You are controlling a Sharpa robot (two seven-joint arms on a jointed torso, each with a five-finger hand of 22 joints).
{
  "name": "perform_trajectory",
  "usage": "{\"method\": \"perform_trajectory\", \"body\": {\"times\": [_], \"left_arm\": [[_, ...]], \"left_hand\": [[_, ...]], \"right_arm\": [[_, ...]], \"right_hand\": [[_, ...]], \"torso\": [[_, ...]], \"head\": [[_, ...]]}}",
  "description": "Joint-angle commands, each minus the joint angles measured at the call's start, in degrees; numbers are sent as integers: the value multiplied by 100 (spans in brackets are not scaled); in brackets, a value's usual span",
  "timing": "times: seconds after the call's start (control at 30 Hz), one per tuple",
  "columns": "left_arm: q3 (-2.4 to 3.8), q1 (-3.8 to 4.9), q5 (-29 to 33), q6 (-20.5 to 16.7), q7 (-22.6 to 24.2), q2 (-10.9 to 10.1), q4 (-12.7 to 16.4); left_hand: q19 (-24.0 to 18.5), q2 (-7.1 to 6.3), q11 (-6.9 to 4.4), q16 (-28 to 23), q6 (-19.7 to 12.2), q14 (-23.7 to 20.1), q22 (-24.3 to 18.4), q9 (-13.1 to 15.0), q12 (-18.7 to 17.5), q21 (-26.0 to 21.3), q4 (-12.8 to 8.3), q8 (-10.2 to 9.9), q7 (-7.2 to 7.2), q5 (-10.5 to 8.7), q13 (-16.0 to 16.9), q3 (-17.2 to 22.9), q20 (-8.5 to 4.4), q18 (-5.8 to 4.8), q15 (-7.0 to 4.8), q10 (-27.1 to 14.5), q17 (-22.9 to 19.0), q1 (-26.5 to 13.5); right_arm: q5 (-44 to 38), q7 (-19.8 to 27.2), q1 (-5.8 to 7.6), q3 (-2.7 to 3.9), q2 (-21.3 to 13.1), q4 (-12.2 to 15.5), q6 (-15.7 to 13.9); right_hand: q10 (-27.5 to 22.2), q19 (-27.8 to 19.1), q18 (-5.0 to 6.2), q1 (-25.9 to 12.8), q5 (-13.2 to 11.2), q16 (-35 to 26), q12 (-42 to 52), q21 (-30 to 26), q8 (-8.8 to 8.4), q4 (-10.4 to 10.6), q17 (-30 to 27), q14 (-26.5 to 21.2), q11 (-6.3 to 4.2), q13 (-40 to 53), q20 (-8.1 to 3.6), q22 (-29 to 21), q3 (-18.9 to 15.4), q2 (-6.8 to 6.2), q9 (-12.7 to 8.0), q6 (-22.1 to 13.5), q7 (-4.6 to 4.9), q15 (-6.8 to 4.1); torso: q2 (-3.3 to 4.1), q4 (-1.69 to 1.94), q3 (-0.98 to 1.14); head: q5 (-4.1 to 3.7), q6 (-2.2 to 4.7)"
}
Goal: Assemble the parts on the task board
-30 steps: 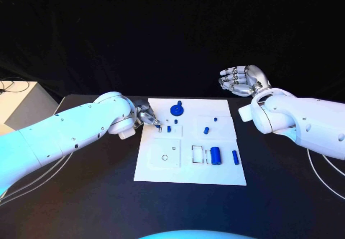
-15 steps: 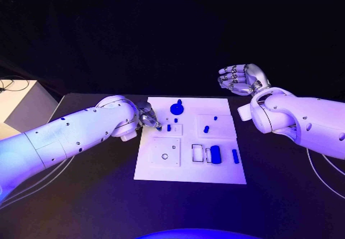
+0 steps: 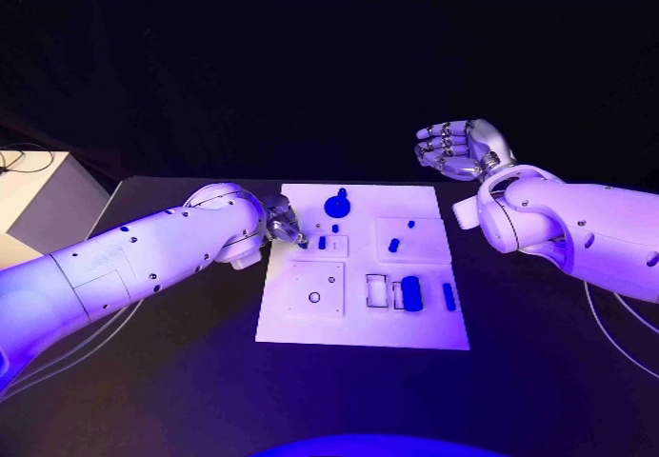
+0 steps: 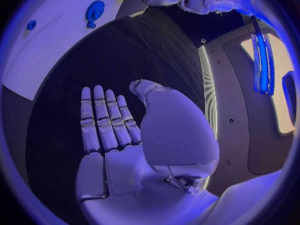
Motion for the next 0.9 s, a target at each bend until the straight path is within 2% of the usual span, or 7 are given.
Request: {"method": "perform_trajectory", "body": {"times": [0.03,0.47,0.9], "left_arm": [[1,-5,-138,23,58,17,-4],[2,-5,-211,81,54,41,-12],[2,-5,-224,248,42,40,-7]], "left_hand": [[47,54,12,19,81,586,660,11,-18,18,-879,32,-51,19,-6,880,-21,-73,-42,35,1509,-10],[43,53,11,19,81,586,655,11,-23,14,-881,32,-51,16,-13,881,-22,-71,-42,33,1509,-13],[41,53,9,19,84,586,653,13,-28,12,-891,31,-53,6,-18,891,-25,-71,-42,36,1509,-22]], "right_arm": [[9,112,-2,2,0,11,60],[20,106,-4,2,9,6,95],[21,92,-8,2,12,-3,149]], "right_hand": [[40,0,62,-29,33,-33,-25,-12,-42,-31,-15,12,17,0,29,-13,-4,30,-10,49,414,17],[49,2,62,-43,42,-40,-39,-12,-46,-28,-28,18,19,0,30,-29,-5,33,-16,55,417,19],[55,2,61,-51,47,-45,-46,-12,-48,-25,-36,22,20,0,30,-40,-6,34,-20,59,419,19]], "torso": [[1,-4,0],[-2,5,4],[2,2,-2]], "head": [[-4,-6],[-5,-27],[-8,-52]]}}
